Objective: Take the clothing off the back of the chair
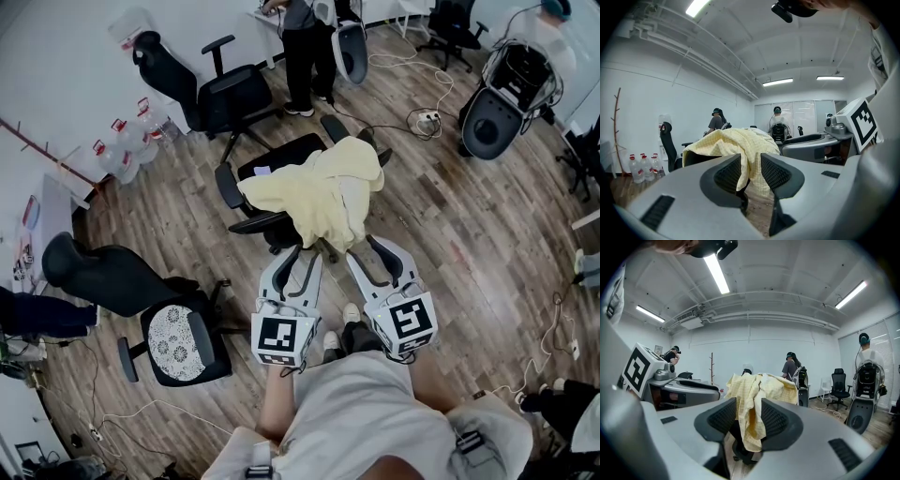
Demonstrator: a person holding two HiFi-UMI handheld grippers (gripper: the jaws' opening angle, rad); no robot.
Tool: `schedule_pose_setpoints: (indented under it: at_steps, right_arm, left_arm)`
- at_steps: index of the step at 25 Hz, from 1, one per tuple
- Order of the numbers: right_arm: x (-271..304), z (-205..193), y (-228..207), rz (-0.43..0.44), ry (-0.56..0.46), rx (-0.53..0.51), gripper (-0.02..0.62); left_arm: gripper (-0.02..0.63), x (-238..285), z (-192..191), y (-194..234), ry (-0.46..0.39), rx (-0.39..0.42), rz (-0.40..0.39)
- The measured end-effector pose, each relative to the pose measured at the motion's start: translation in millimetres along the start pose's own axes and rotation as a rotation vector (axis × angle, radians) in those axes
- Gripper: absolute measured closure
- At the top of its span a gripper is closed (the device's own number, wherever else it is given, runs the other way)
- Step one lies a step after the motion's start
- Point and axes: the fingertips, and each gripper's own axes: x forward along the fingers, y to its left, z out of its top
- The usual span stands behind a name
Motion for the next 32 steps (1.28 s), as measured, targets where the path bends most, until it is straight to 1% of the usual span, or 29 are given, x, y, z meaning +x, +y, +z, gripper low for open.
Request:
schedule_pose_setpoints:
  at_steps: [13, 21, 25, 32]
  right_arm:
    - [15, -9, -10, 0.003, 0.025, 0.015, 0.371]
    - [27, -15, -14, 0.023, 0.041, 0.025, 0.348]
    - [33, -18, -16, 0.03, 0.052, 0.03, 0.336]
    - [44, -18, -17, 0.043, 0.056, 0.035, 0.334]
  left_arm:
    - [0.44, 17, -7, 5, 0.028, -0.017, -0.003]
    - [0.413, 30, -15, 8, 0.056, -0.026, 0.0]
    - [0.408, 36, -17, 10, 0.064, -0.032, 0.002]
    - [0.407, 44, -17, 11, 0.076, -0.035, -0.002]
